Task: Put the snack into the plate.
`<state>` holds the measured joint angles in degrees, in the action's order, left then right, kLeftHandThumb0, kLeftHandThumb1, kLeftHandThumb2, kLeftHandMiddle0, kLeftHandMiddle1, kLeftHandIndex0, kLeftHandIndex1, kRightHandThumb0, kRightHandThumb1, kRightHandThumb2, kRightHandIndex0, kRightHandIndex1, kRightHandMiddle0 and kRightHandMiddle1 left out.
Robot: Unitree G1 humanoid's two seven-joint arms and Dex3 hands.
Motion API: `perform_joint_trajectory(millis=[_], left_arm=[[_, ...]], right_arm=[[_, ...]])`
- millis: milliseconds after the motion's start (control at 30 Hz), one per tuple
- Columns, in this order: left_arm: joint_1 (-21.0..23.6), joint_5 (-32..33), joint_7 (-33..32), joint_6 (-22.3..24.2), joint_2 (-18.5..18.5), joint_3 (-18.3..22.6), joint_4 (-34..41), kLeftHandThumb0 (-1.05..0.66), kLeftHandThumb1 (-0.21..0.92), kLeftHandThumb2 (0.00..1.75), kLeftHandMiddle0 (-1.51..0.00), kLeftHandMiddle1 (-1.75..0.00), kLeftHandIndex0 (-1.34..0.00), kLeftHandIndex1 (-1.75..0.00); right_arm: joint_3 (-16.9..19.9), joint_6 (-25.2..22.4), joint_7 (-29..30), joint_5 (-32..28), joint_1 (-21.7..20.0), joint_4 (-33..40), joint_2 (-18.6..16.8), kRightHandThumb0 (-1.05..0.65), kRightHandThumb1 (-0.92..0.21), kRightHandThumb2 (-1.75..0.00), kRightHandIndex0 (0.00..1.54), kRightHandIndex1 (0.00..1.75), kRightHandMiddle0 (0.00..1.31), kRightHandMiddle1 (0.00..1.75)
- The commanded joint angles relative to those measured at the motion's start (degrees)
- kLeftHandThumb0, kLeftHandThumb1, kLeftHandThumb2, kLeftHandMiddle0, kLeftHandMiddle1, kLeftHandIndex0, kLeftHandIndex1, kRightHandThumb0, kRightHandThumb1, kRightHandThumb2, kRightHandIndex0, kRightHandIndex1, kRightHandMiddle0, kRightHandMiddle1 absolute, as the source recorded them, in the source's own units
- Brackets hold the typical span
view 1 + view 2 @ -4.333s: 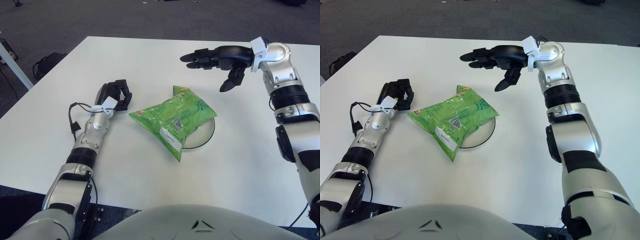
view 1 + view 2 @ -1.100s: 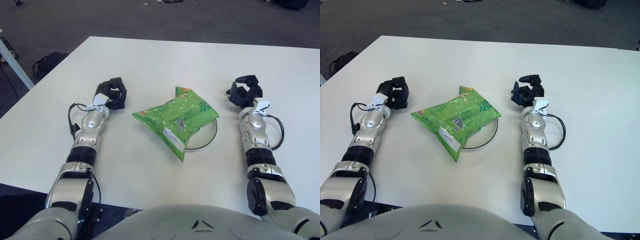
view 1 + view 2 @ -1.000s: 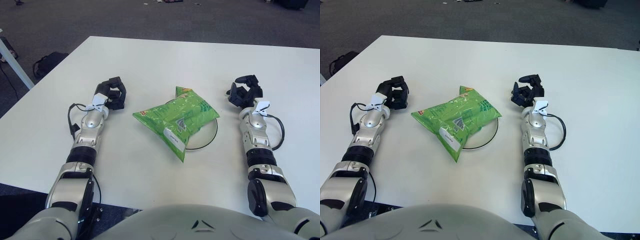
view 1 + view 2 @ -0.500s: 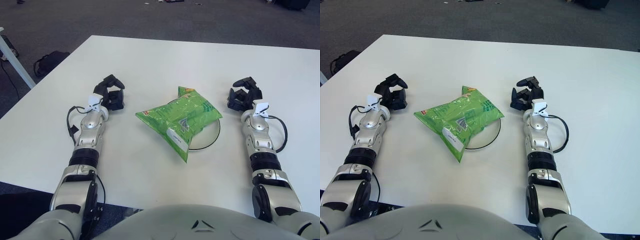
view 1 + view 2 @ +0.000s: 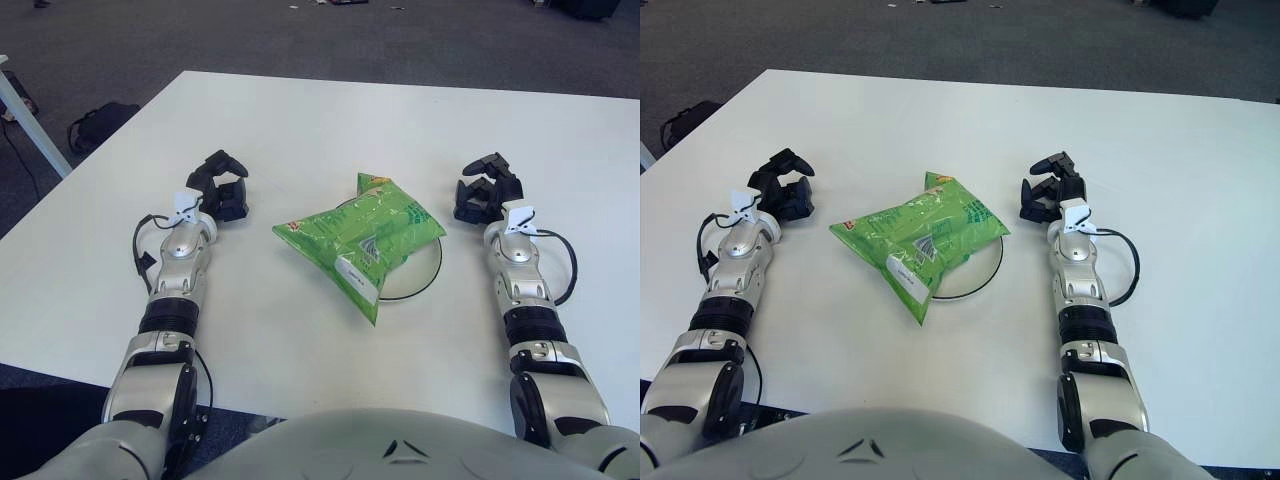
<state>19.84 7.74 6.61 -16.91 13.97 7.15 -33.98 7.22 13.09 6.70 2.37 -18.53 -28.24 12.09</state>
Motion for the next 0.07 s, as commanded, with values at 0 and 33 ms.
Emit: perform_joint_trajectory(millis=[0, 33], left_arm=[[-5.2, -0.5, 1.3, 1.5, -3.0, -0.9, -4.1, -0.48, 0.32, 1.32, -1.34, -1.75, -0.62, -1.75], [-5.2, -0.5, 1.3, 1.3, -3.0, -0.9, -4.2, -0.49, 0.31, 1.32, -1.34, -1.75, -0.62, -1.75]], right_arm=[[-1.0, -1.9, -0.1, 1.1, 6.5, -2.9, -1.3, -0.02, -0.30, -1.36, 0.67, 1.73, 0.35, 1.75], [-1.1, -2.0, 0.0, 1.2, 6.4, -3.0, -1.3, -0.02, -0.30, -1.36, 0.67, 1.73, 0.35, 1.75]])
